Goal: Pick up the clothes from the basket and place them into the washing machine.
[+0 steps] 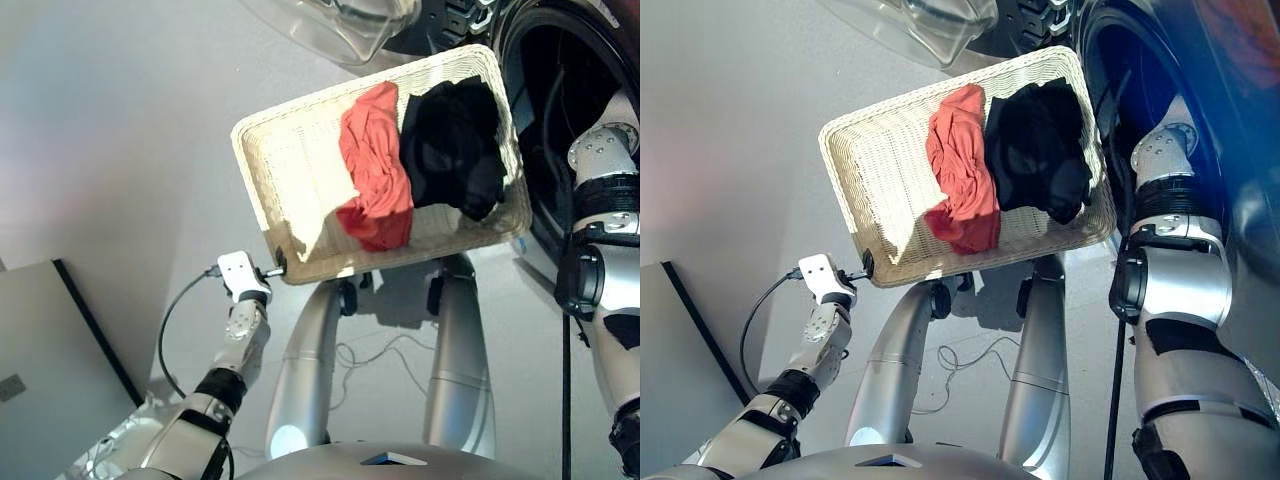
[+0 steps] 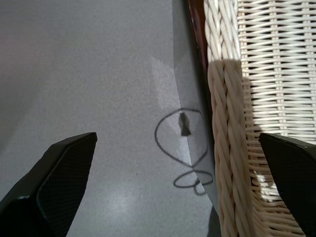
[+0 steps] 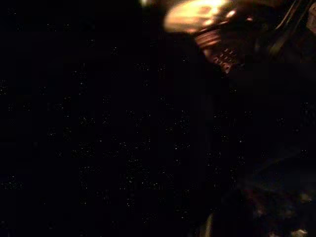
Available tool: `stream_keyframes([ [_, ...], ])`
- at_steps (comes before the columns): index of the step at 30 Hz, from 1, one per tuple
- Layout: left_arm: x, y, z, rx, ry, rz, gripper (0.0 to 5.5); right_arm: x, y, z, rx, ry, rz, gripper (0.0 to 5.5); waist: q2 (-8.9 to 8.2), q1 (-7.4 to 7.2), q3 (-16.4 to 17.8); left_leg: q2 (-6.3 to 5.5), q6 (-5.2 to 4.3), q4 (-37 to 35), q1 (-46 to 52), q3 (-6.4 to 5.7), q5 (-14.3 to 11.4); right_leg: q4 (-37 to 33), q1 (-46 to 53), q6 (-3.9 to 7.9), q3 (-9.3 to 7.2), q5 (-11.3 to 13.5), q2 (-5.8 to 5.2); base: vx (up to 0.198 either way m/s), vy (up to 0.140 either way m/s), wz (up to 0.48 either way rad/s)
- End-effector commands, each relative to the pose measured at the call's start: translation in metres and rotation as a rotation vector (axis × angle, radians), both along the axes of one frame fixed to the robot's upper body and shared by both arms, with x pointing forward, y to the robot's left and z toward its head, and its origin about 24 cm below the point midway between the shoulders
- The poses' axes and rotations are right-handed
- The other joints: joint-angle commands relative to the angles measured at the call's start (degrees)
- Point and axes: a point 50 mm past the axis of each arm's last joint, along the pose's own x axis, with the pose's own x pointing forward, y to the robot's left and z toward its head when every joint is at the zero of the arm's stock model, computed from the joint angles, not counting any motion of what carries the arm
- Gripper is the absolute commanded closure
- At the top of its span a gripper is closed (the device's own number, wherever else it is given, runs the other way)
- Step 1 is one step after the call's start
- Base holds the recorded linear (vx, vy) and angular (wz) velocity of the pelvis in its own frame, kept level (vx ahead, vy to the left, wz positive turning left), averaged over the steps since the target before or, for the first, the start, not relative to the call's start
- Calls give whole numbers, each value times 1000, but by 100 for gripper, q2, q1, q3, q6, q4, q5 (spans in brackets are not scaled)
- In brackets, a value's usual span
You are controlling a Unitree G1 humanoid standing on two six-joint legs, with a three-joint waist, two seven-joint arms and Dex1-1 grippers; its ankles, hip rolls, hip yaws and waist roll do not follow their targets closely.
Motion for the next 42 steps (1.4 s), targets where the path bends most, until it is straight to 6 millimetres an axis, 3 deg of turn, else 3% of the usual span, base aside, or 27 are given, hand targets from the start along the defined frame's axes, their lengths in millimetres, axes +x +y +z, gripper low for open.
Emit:
stream_keyframes([
  [1,-3,6,-2,-11,-20,36,0,8,17,0,-149,22,63,550,53,-165,-180,48,-24,-279,198,-291,-92,522,274,-11,-273,-922,265,0,0,0],
  [2,-1,4,-1,-16,-25,31,0,15,22,-14,-132,64,93,550,43,-177,-194,50,-29,-287,195,-297,-87,474,301,-11,-288,-898,267,-19,-52,-37],
  [3,3,0,3,-22,-38,19,0,25,39,-33,-140,120,173,88,16,-189,-216,53,-43,-313,184,-311,-61,403,329,-17,-320,-858,272,-20,-51,-33],
  [4,3,-1,3,-22,-37,17,0,29,43,-44,-139,152,207,0,5,-205,-242,51,-52,-355,194,-330,-41,353,352,-18,-341,-835,271,0,0,0],
  [5,3,0,2,-22,-36,17,0,29,43,-45,-139,152,210,0,5,-211,-250,49,-53,-367,198,-335,-33,340,360,-19,-347,-829,269,0,0,0],
  [6,4,-1,4,-29,-38,16,0,36,56,-66,-141,214,283,0,-29,-230,-290,60,-81,-515,239,-343,17,207,420,-11,-380,-771,252,0,0,0],
  [9,5,0,3,-33,-34,15,0,40,70,-81,-177,258,352,0,-76,-269,-307,68,-116,-702,331,-345,110,34,540,-7,-413,-692,231,0,0,0],
  [10,5,2,4,-33,-39,16,0,41,74,-95,-198,321,377,0,-118,-290,-325,65,-130,-856,409,-356,157,-128,660,7,-445,-623,208,0,0,0],
  [15,9,5,9,-49,-60,22,0,45,83,-123,-309,508,435,0,-228,-299,-328,43,-164,-1237,663,-383,327,-543,972,42,-523,-437,146,0,0,0],
  [18,15,6,15,-41,-82,3,0,45,104,-147,-521,650,543,0,-394,-345,-318,-8,-200,-1511,925,-397,468,-901,1294,82,-601,-266,105,0,0,0],
  [28,31,-11,26,43,-100,-94,0,17,167,-206,-986,762,809,0,-763,-596,-277,-54,-260,-1980,1567,-369,693,-1608,2077,158,-672,23,99,0,0,0],
  [30,34,-13,27,64,-102,-108,0,13,171,-208,-1022,765,822,0,-790,-622,-260,-56,-263,-2021,1616,-363,717,-1673,2146,166,-678,52,98,0,0,0],
  [32,43,-26,35,82,-112,-148,0,3,190,-217,-1165,756,893,0,-875,-703,-238,-60,-267,-2096,1684,-351,767,-1803,2237,188,-675,111,124,0,0,0],
  [36,55,-40,47,66,-136,-165,0,-11,208,-221,-1383,731,915,0,-940,-791,-216,-50,-248,-2042,1627,-369,759,-1831,2209,190,-667,119,140,0,0,0],
  [42,67,-53,63,62,-169,-172,0,-21,218,-225,-1449,702,927,0,-951,-907,-180,12,-225,-1878,1410,-361,684,-1716,2002,175,-632,76,180,0,0,0],
])
